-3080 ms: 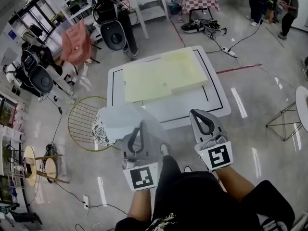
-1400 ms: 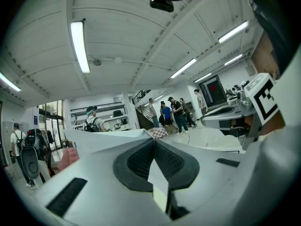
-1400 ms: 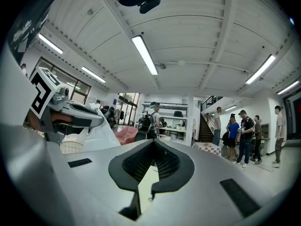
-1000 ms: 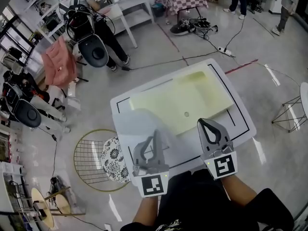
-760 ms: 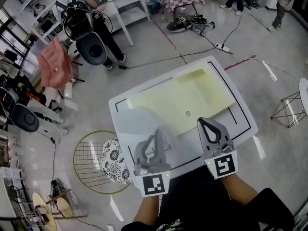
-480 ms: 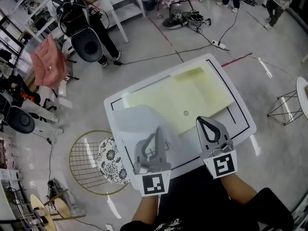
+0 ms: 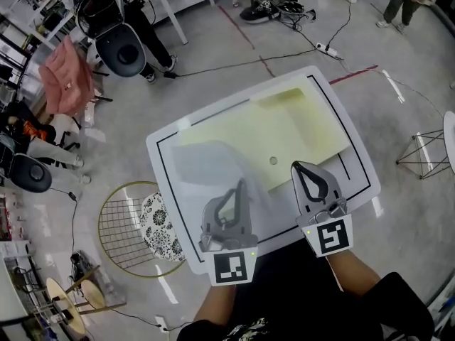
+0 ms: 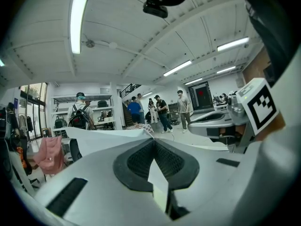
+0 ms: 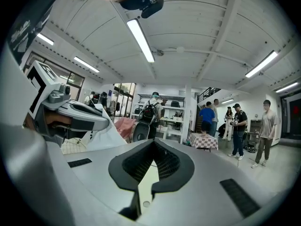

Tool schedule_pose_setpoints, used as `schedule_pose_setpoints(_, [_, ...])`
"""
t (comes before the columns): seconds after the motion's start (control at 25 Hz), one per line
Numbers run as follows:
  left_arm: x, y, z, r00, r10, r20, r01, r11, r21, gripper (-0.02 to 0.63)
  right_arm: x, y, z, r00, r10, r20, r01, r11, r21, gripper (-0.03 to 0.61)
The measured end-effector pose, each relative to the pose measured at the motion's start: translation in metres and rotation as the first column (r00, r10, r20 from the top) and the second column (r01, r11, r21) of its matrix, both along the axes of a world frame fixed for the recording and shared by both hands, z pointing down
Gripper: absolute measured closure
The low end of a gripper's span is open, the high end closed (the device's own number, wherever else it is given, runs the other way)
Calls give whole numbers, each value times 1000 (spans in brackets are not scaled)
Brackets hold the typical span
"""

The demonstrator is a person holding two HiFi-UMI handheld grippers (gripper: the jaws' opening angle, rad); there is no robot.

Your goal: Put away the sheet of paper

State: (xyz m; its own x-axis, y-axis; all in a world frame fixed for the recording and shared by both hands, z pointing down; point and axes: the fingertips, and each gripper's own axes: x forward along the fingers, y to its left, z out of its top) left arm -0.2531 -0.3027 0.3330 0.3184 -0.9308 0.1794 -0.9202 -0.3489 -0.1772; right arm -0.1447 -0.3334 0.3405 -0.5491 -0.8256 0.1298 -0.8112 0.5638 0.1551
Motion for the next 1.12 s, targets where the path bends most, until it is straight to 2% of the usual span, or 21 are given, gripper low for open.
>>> schedule_pose_setpoints(0.24, [23, -8, 12, 1000, 27, -3, -27, 999, -27, 612, 5, -12, 10, 1000, -21, -2, 21, 1000, -17, 580])
schedule_pose_setpoints(0.4, [29, -9, 26, 999, 13, -31, -15, 997, -75, 611, 5, -19, 19, 999, -43, -7, 42, 998, -43, 580])
schedule_pose_setpoints(0.8, [19, 0, 76, 998, -66, -25, 59, 976, -208, 612, -8, -25, 48, 992, -123, -5, 122, 987, -101, 579])
schedule_pose_setpoints(1.12, [-10, 16, 101, 992, -128, 9, 125, 951, -284, 612, -32, -17, 71, 982, -189, -6, 185, 970, -160, 580])
